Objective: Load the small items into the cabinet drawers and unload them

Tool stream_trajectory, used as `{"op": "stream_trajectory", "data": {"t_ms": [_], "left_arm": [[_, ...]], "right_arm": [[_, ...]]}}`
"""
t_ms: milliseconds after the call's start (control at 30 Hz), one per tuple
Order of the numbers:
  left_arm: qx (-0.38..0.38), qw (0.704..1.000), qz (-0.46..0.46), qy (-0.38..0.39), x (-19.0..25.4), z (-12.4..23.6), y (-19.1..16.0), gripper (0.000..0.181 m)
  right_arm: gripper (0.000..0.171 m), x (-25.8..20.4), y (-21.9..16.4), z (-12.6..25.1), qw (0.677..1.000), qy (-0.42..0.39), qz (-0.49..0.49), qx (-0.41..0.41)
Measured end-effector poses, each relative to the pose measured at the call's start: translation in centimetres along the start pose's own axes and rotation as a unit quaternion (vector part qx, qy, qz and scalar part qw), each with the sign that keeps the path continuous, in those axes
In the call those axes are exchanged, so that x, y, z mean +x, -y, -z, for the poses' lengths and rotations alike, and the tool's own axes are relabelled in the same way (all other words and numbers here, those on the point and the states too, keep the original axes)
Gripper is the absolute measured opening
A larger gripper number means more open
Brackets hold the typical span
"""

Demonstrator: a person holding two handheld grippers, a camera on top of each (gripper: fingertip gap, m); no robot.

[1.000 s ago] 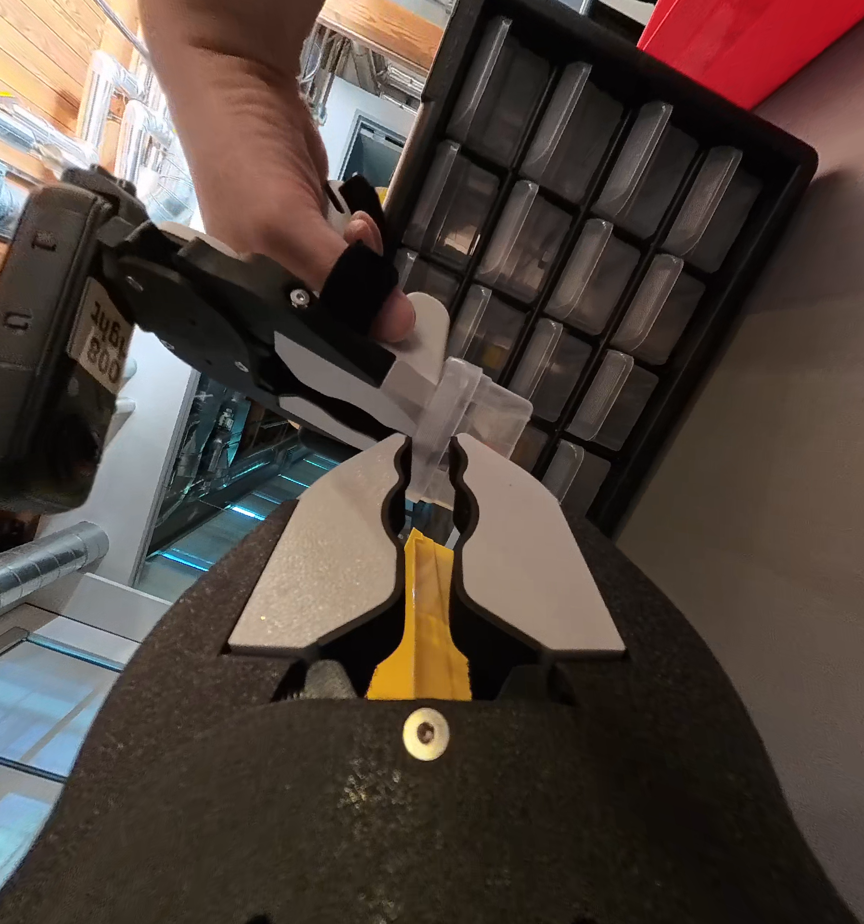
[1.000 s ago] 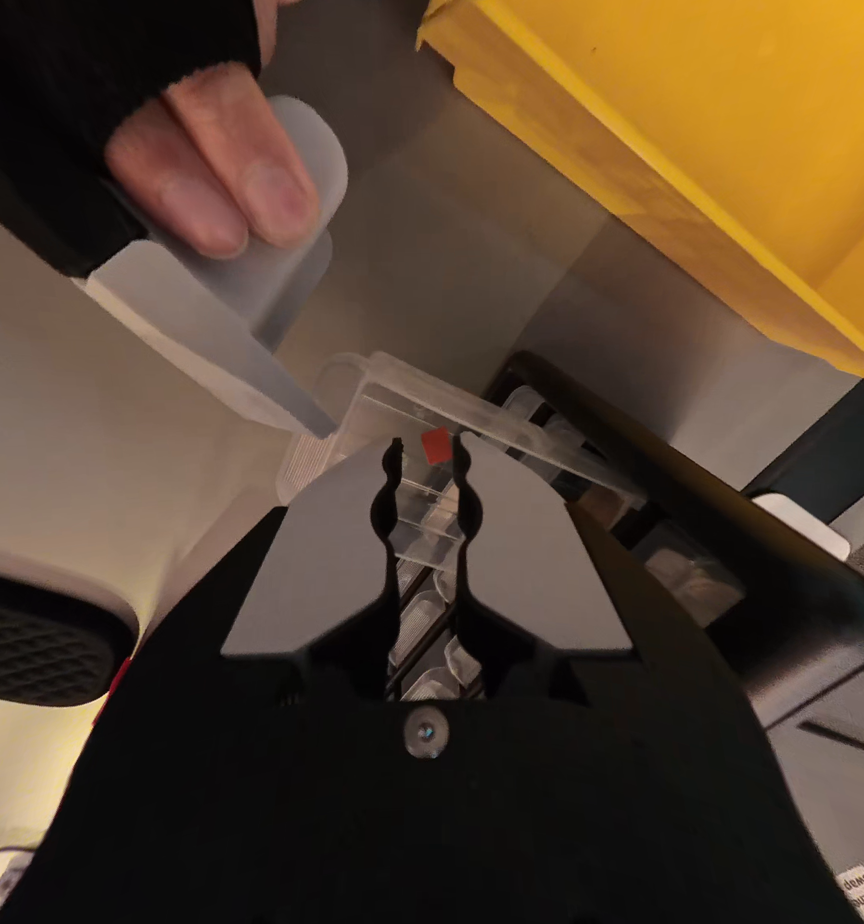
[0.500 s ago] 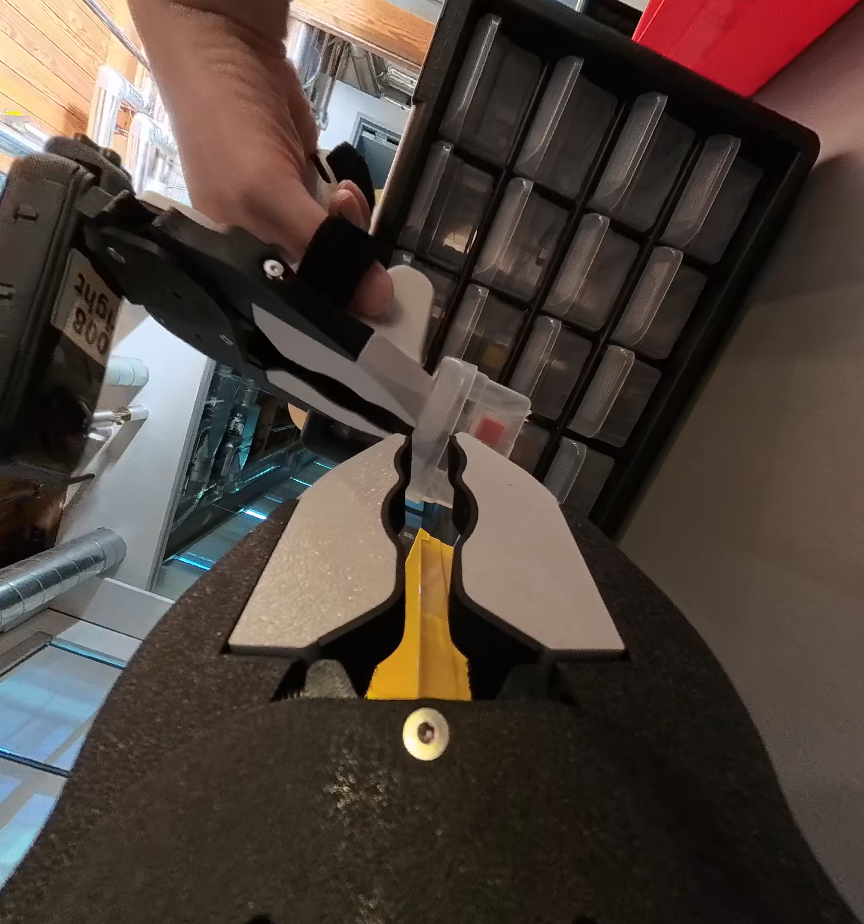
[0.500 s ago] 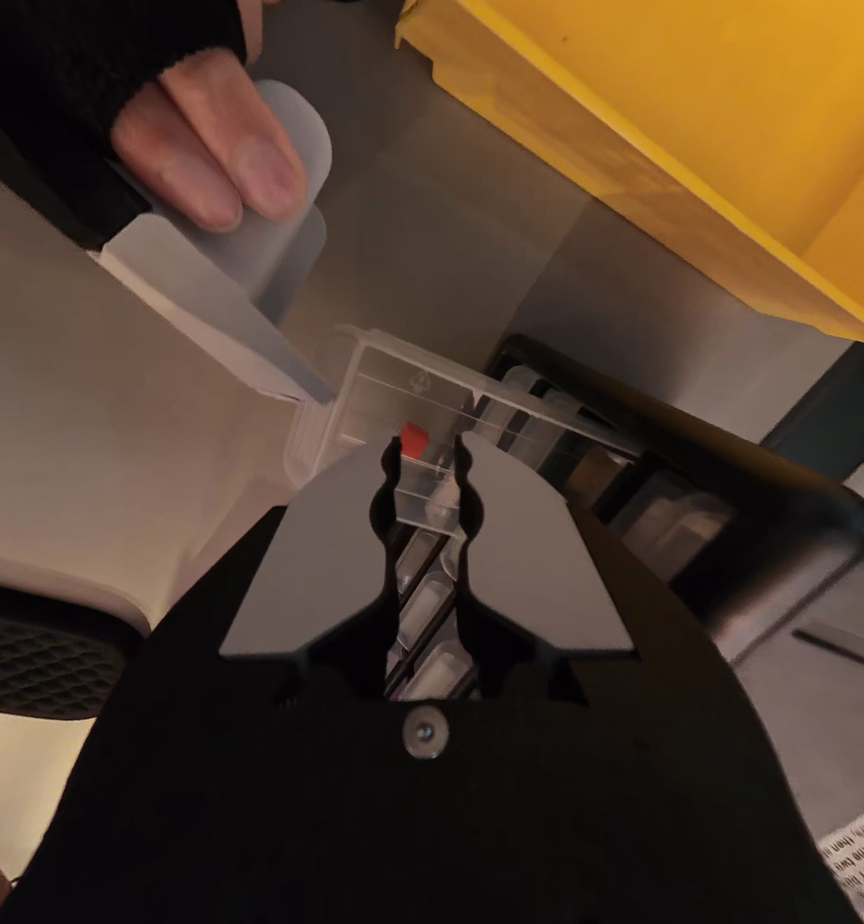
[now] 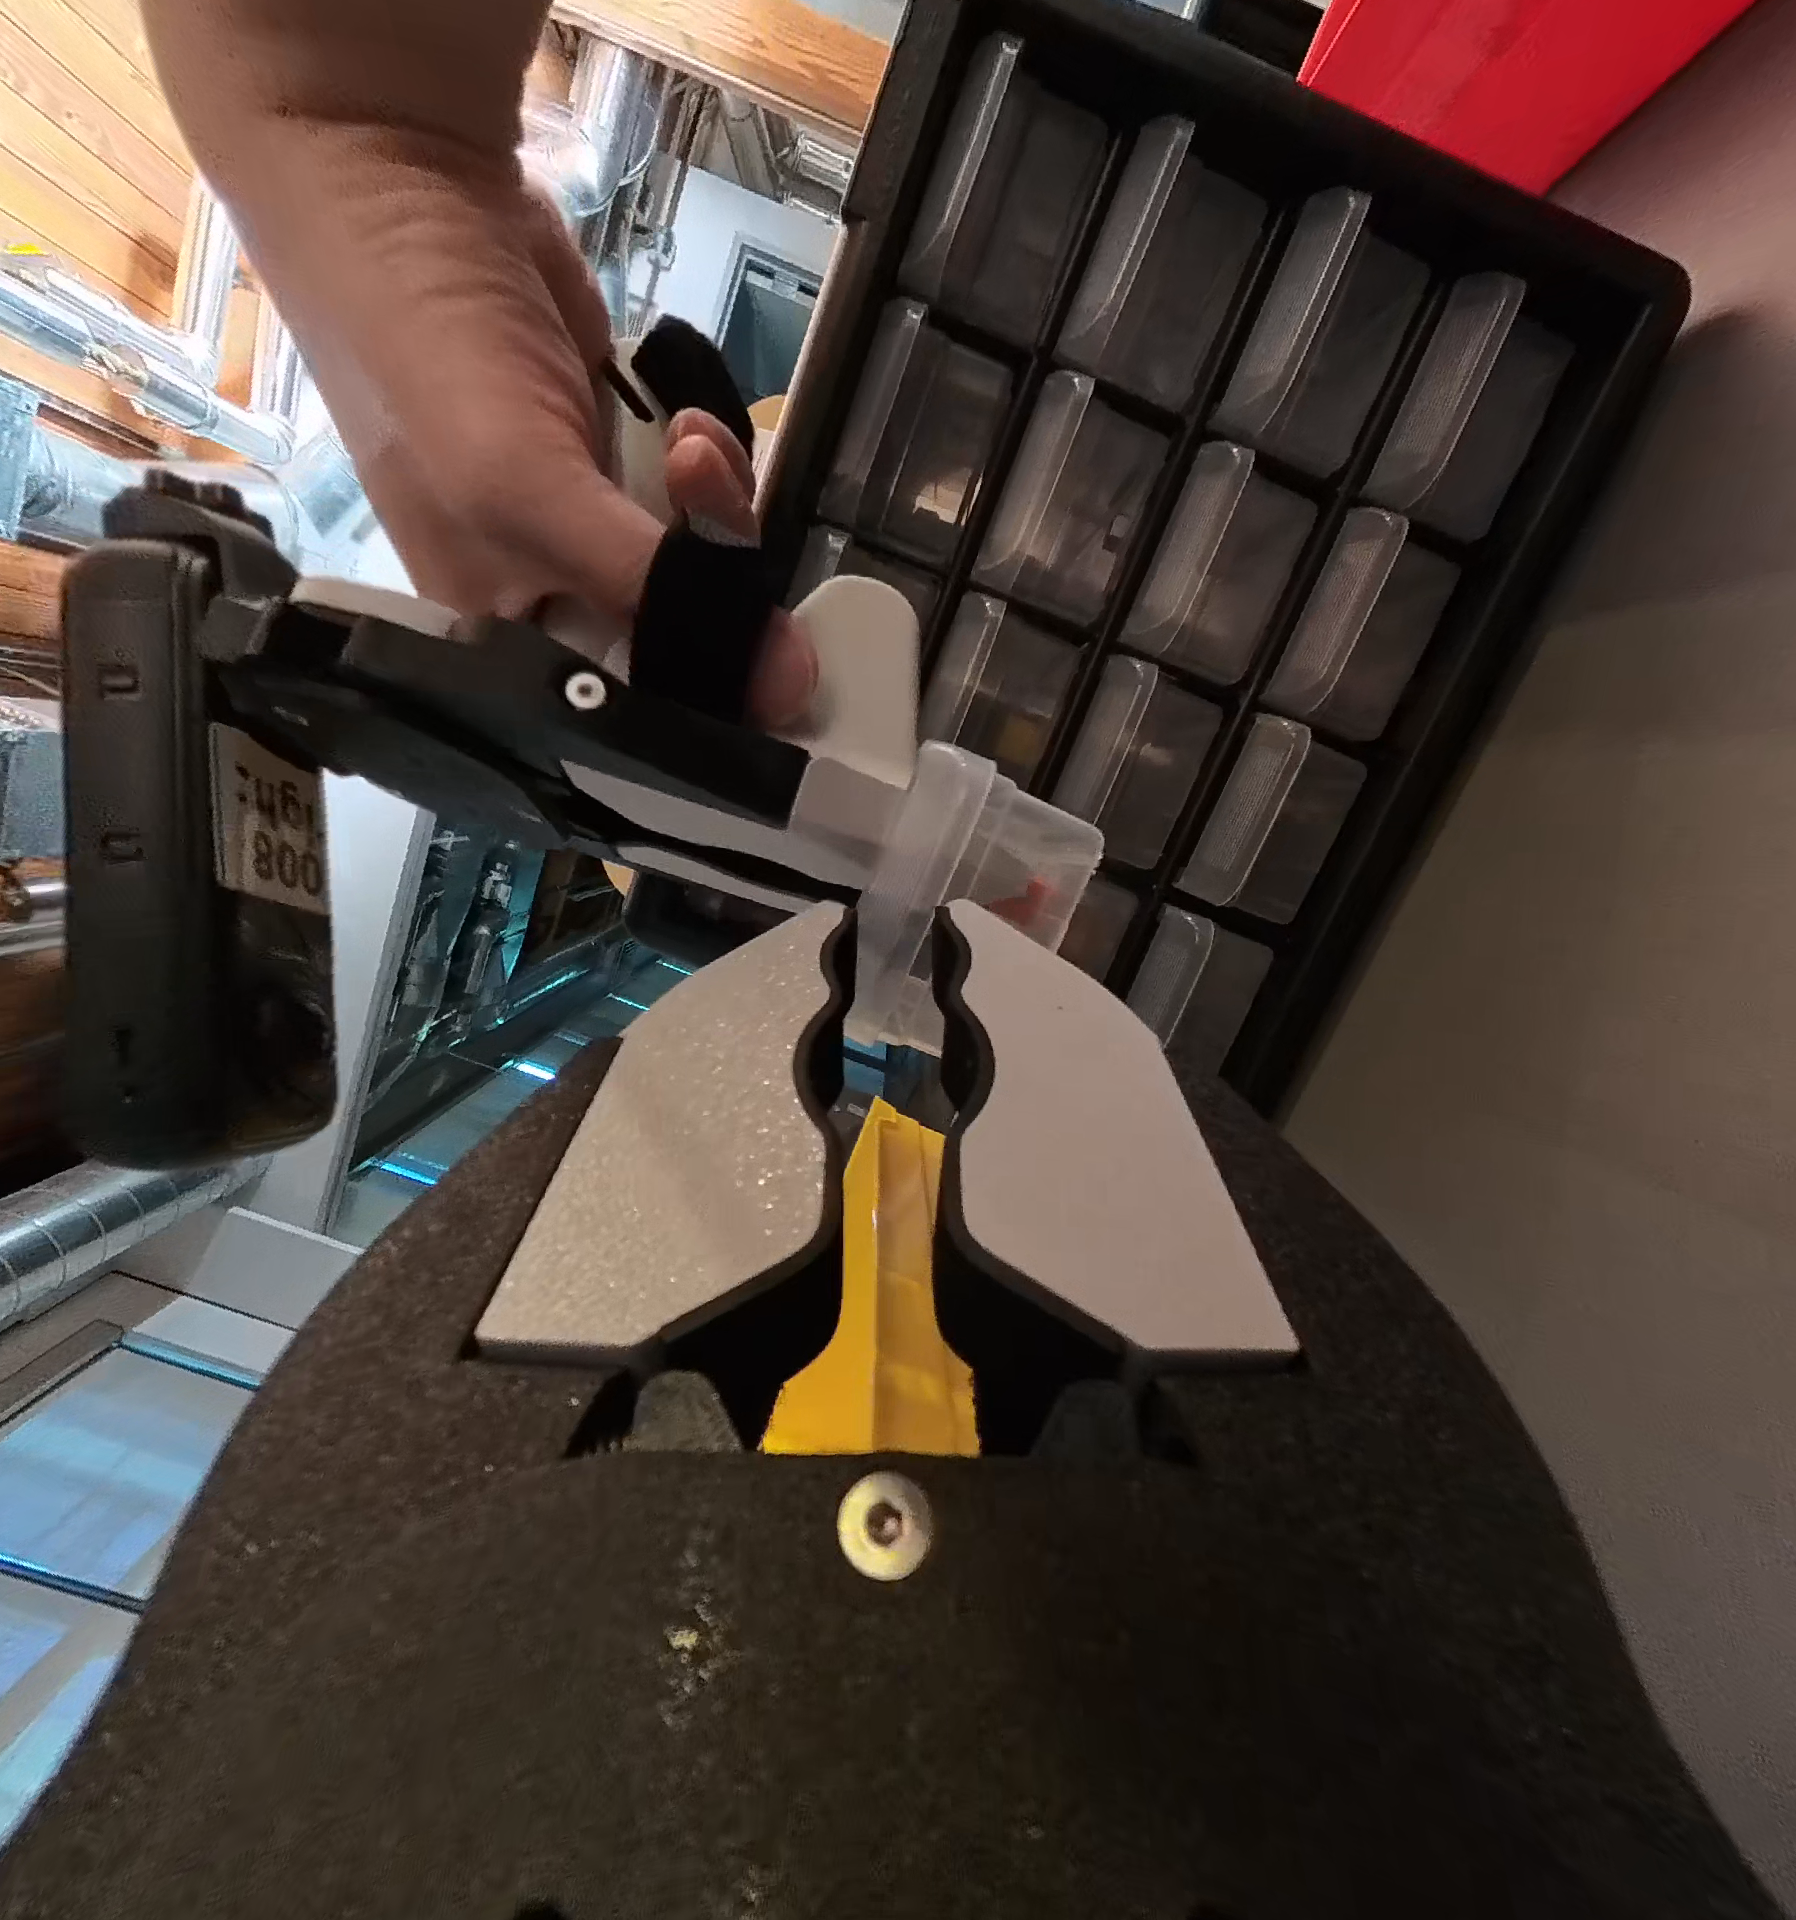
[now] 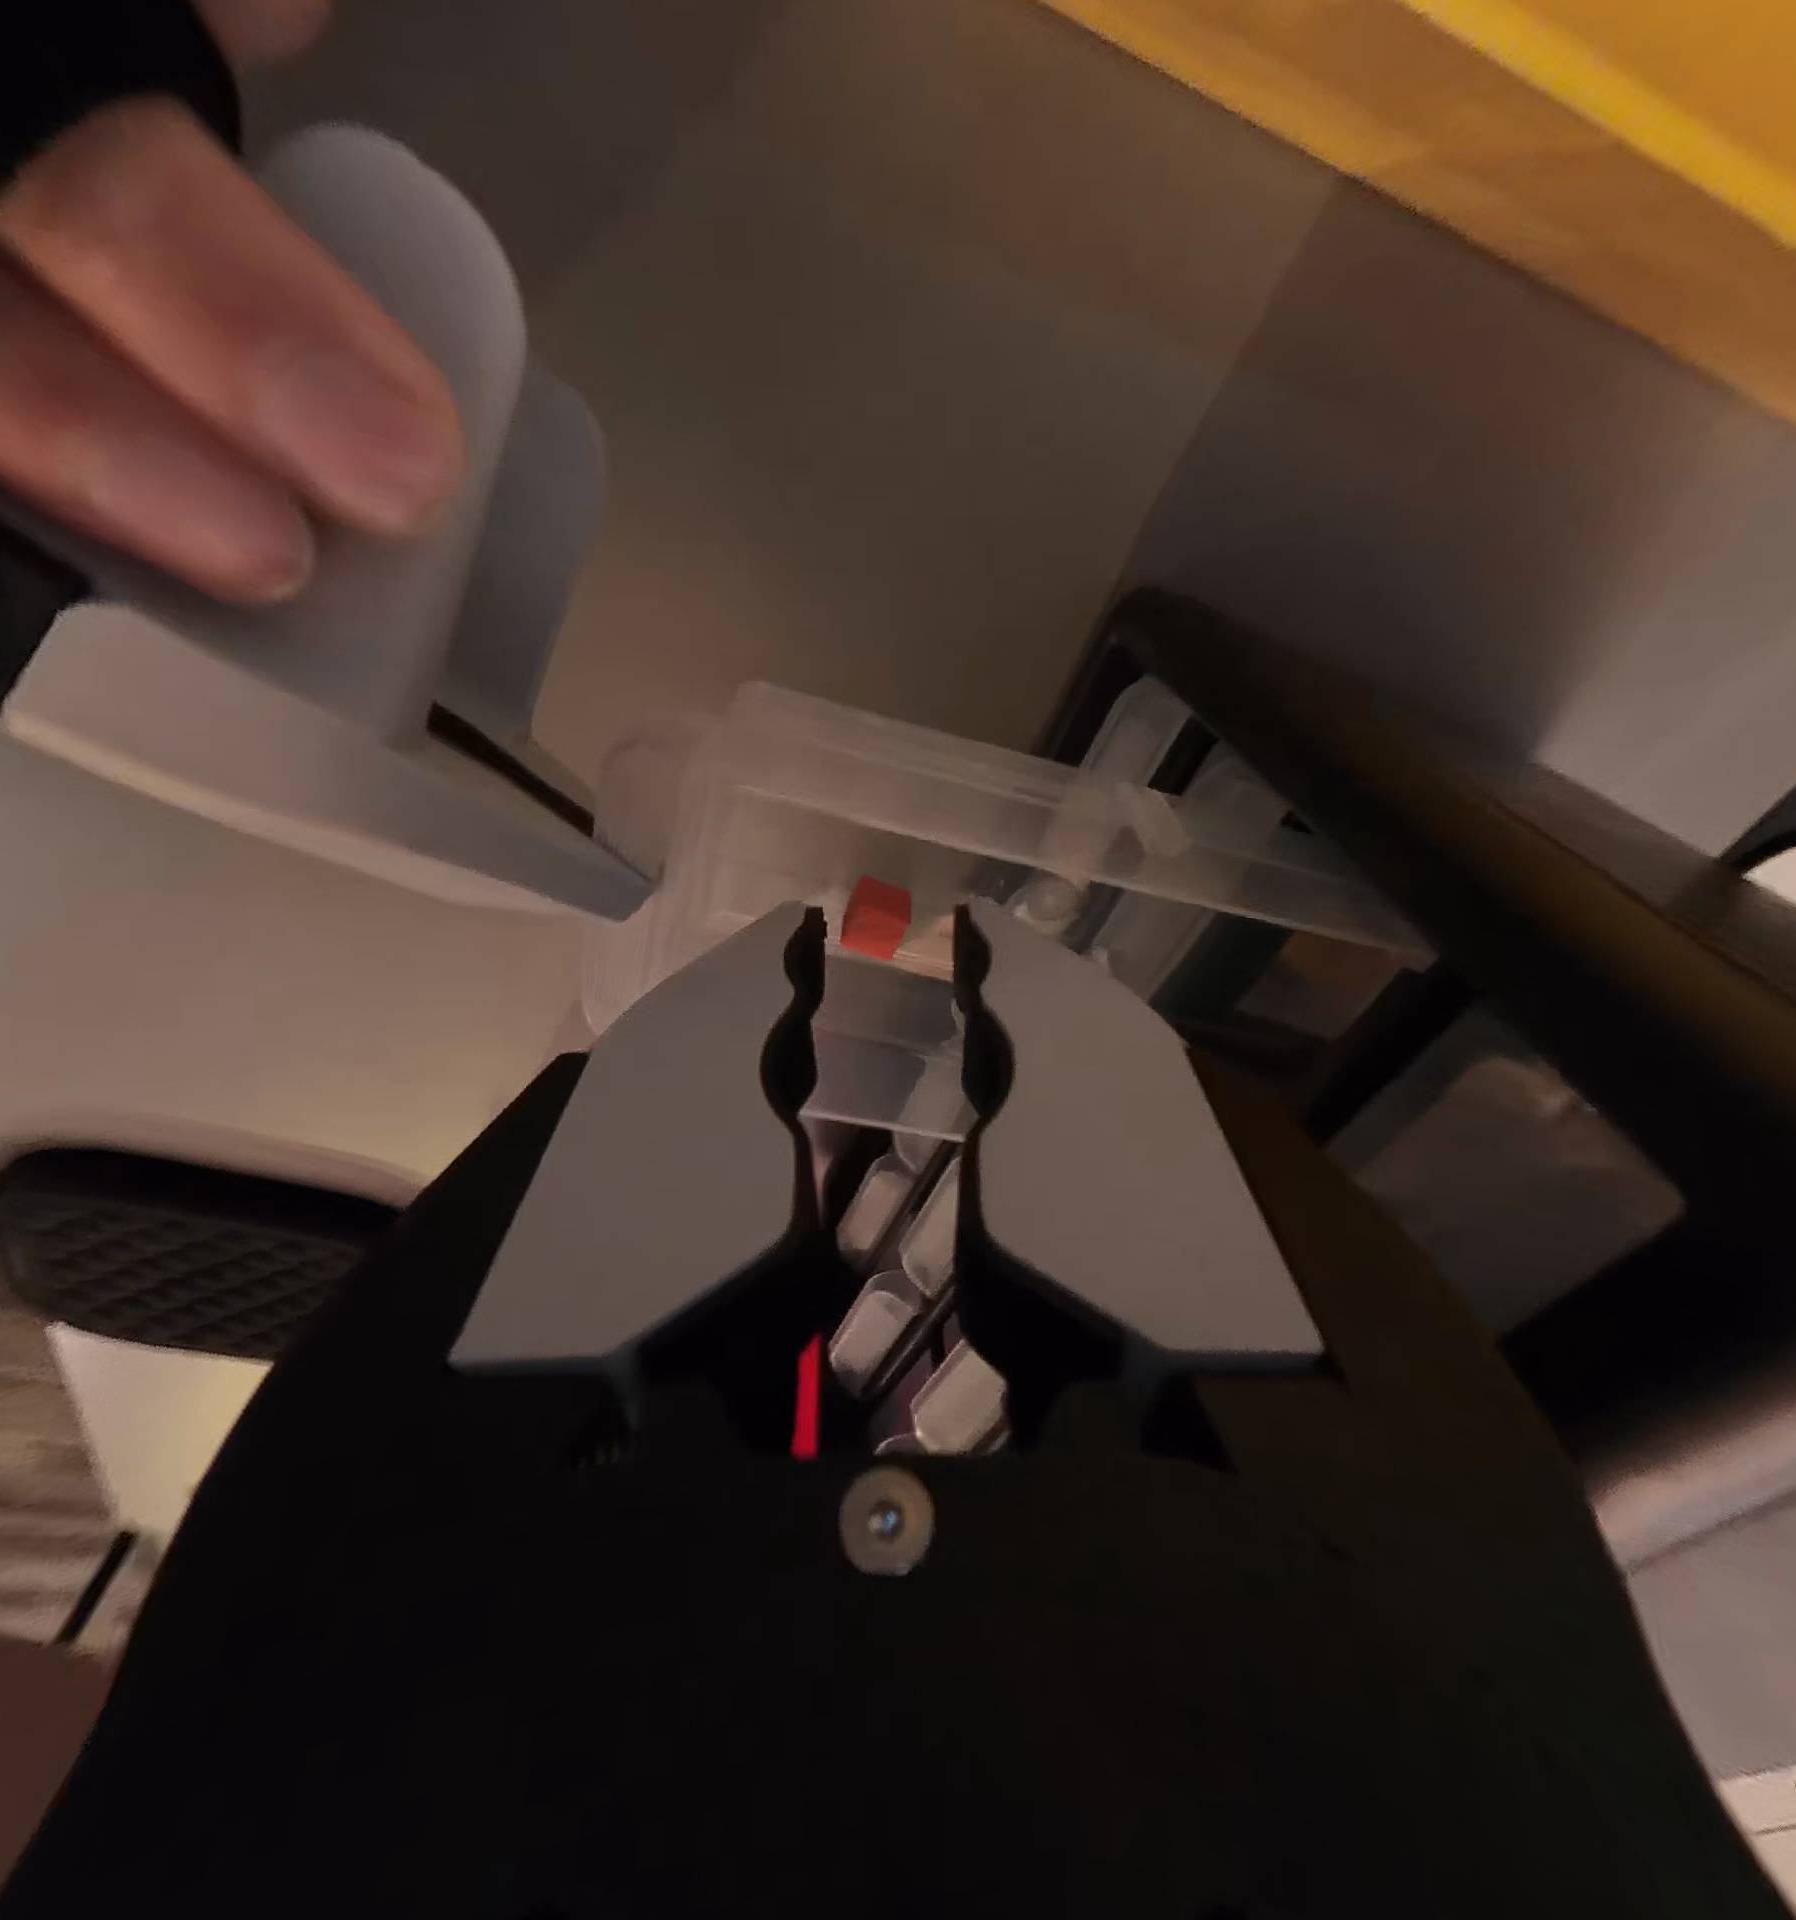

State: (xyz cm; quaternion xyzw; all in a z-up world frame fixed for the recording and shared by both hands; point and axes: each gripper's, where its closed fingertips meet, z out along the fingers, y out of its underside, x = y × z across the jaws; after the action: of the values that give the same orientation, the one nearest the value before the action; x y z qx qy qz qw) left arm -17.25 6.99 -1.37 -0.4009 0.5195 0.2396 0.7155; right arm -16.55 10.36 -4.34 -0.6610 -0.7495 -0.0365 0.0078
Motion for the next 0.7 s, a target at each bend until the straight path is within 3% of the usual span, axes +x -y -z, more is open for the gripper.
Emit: {"op": "stream_trajectory", "data": {"t_ms": [133, 333, 567, 700], "left_arm": [[0.0, 1.0, 0.0, -0.002, 0.0, 0.0, 0.0, 0.013], [0.001, 1.0, 0.001, 0.001, -0.1, 0.0, 0.0, 0.013], [0.004, 1.0, -0.002, 0.001, 0.0, 0.0, 0.0, 0.013], [0.006, 1.0, 0.001, 0.004, -0.1, -0.1, 0.1, 0.013]], "right_arm": [[0.013, -0.7, -0.2, -0.2, 0.999, 0.036, -0.005, -0.026], [0.012, 0.0, -0.3, 0.1, 0.999, 0.017, 0.006, -0.032], [0.012, 0.3, 0.6, 4.1, 0.996, -0.037, 0.002, 0.076], [0.012, -1.1, -1.6, 8.1, 0.987, -0.073, -0.021, 0.141]]}}
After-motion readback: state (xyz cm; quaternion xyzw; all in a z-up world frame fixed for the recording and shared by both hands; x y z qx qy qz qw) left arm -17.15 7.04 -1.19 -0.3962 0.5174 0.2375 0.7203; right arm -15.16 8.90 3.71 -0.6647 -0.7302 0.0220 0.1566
